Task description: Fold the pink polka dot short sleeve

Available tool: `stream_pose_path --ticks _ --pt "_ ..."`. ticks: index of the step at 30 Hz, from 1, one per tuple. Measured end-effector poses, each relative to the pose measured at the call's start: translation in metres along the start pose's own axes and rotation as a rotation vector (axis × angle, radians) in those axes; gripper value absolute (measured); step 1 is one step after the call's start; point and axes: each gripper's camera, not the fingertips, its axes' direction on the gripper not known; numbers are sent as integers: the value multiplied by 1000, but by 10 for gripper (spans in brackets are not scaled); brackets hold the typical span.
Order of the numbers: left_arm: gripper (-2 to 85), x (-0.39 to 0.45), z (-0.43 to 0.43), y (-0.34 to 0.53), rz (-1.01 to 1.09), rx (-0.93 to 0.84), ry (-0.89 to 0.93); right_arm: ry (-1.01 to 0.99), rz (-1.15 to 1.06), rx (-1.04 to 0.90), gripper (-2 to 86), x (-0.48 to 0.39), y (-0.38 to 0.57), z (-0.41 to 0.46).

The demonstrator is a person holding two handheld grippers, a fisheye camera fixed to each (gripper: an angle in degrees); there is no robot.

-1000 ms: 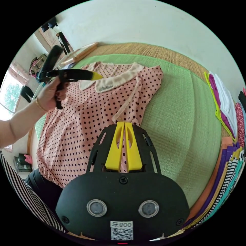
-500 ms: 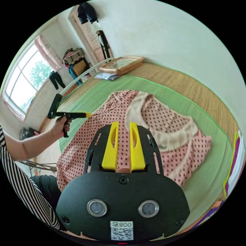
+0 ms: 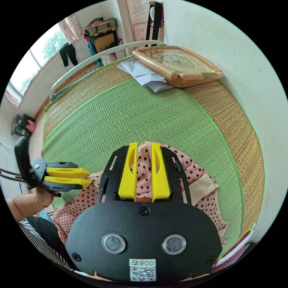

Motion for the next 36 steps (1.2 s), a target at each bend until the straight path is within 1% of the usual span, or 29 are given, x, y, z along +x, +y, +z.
stream_pose_path --ticks 2,3,8,11,16,19,25,28,32,36 --pt "38 5 -3 6 27 -11 -10 49 -6 -33 70 -5 -10 16" --pt "36 6 -4 7 34 -13 -13 69 -4 -15 62 -7 -12 18" --pt "20 17 -12 18 78 -25 -20 52 1 0 33 -2 -13 25" --pt "17 29 -25 24 115 17 -22 -4 24 49 24 14 -5 13" --pt "16 62 -40 37 255 57 -47 -221 123 206 19 76 44 -32" --pt "17 84 -34 46 344 26 -80 -310 190 223 17 113 82 -35" --pt "25 109 -6 64 437 -95 -111 -359 316 141 15 155 128 2" --pt "34 113 1 70 449 -133 -95 -332 332 119 12 161 135 8" --pt "49 118 -1 79 463 -123 -61 -271 347 130 6 162 140 1" --pt "53 121 -9 85 460 -75 -31 -240 313 216 3 150 147 -23"
